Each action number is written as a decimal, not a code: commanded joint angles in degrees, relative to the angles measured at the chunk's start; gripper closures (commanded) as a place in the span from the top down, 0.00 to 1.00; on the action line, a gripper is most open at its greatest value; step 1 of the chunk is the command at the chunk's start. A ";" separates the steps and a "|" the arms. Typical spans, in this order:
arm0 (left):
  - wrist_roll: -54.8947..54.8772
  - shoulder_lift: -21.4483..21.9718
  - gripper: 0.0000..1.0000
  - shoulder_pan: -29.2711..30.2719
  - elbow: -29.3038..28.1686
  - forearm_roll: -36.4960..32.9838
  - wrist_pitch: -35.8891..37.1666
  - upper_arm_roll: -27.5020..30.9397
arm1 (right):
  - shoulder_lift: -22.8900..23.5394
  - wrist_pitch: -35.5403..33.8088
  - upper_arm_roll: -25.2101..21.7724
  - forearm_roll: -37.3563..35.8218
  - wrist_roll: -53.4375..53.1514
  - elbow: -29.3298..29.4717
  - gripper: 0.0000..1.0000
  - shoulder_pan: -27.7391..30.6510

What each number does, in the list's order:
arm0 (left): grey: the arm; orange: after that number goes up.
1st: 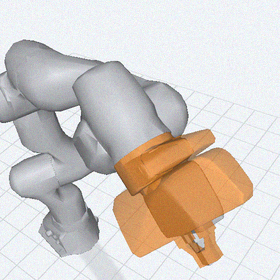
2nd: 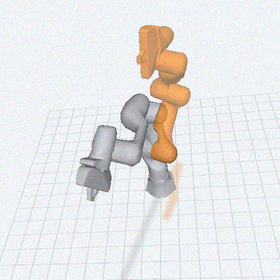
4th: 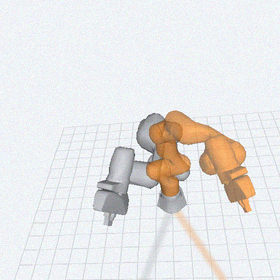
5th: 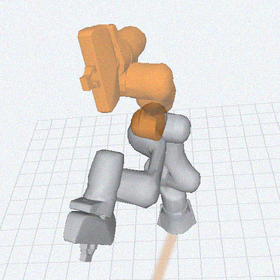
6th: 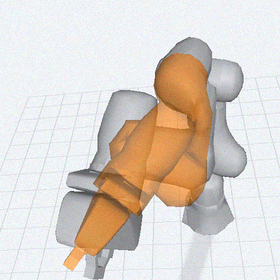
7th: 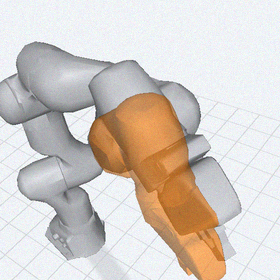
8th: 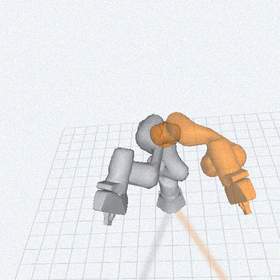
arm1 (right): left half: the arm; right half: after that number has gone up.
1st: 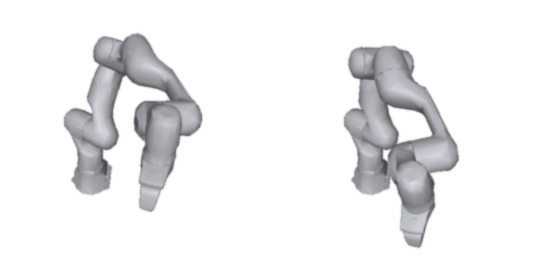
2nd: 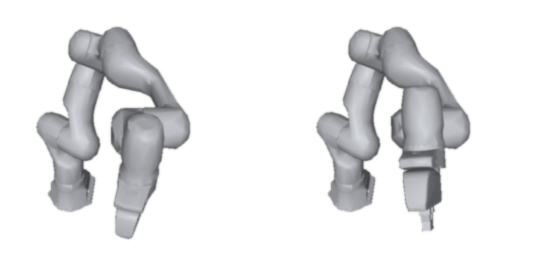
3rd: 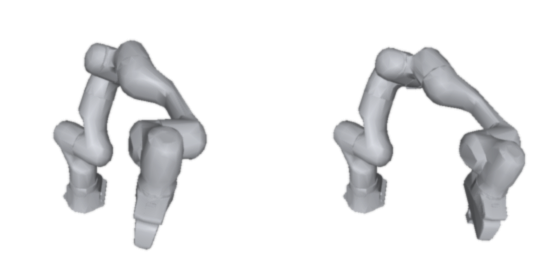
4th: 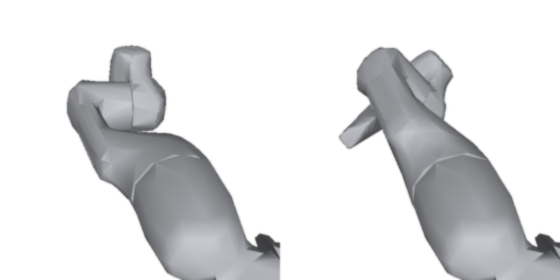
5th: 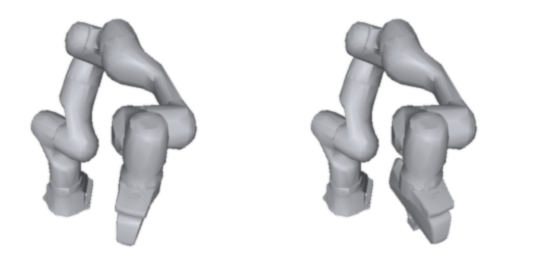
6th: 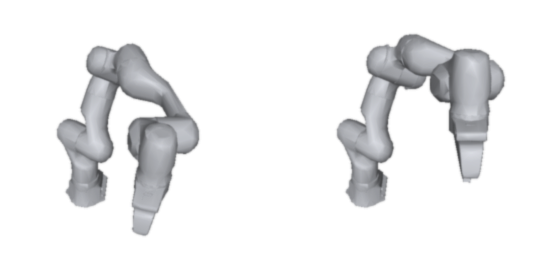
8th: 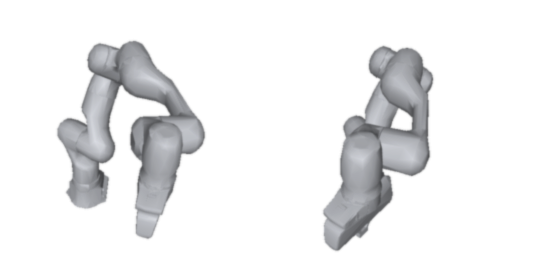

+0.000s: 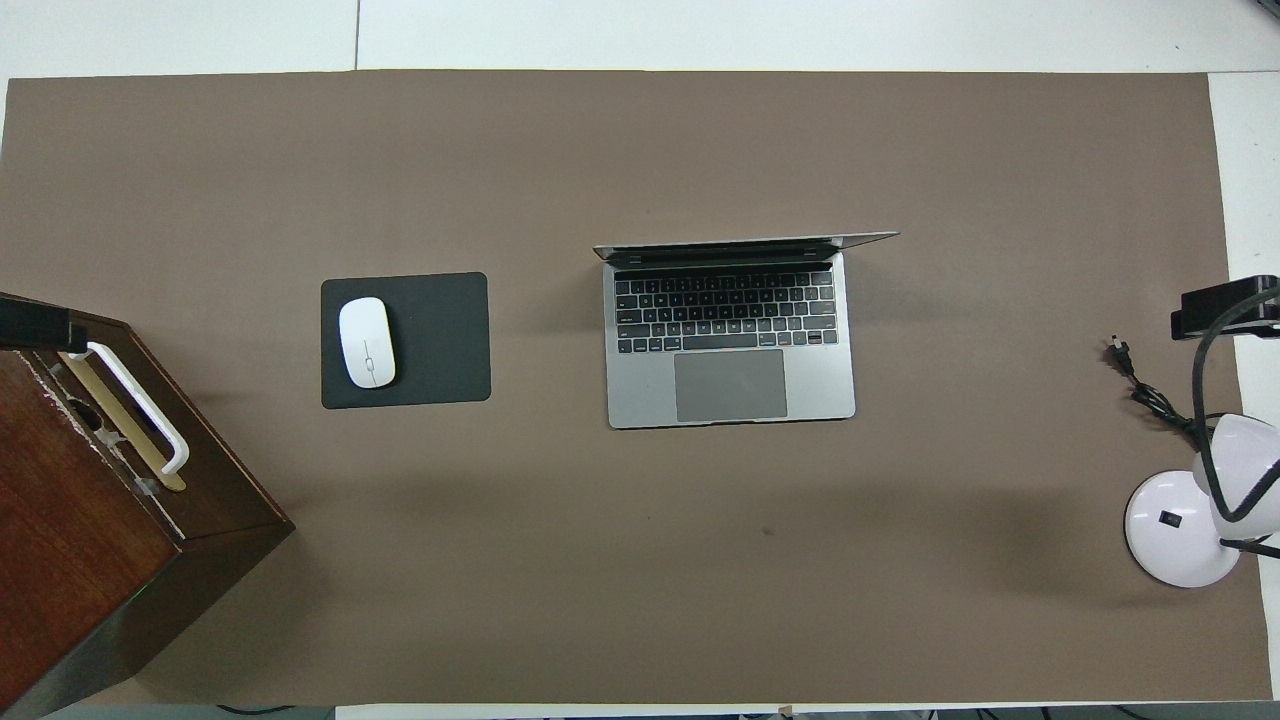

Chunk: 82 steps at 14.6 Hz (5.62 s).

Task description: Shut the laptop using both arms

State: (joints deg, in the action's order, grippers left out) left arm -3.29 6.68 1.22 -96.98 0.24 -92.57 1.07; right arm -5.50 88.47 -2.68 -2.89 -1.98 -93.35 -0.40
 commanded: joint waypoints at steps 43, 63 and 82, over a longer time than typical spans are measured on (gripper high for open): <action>0.13 0.97 0.00 0.54 -1.19 -0.06 -2.09 -0.10 | -0.92 4.07 -0.13 -0.80 1.19 -1.14 1.00 0.40; 3.11 11.51 0.00 -11.40 -26.92 10.75 -29.57 -0.89 | 14.54 11.45 -3.47 -1.15 7.16 12.04 0.00 0.66; 13.49 2.40 0.00 -39.35 -45.22 10.75 -74.92 -0.89 | 40.64 28.60 -0.83 -0.53 -1.00 34.01 0.00 -0.30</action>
State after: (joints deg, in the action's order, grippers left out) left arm 10.23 13.05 -35.15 -141.67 10.08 -161.23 -0.68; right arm 32.27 117.23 -4.24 -2.97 -0.20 -63.51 -0.52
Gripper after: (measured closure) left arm 0.991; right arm 0.991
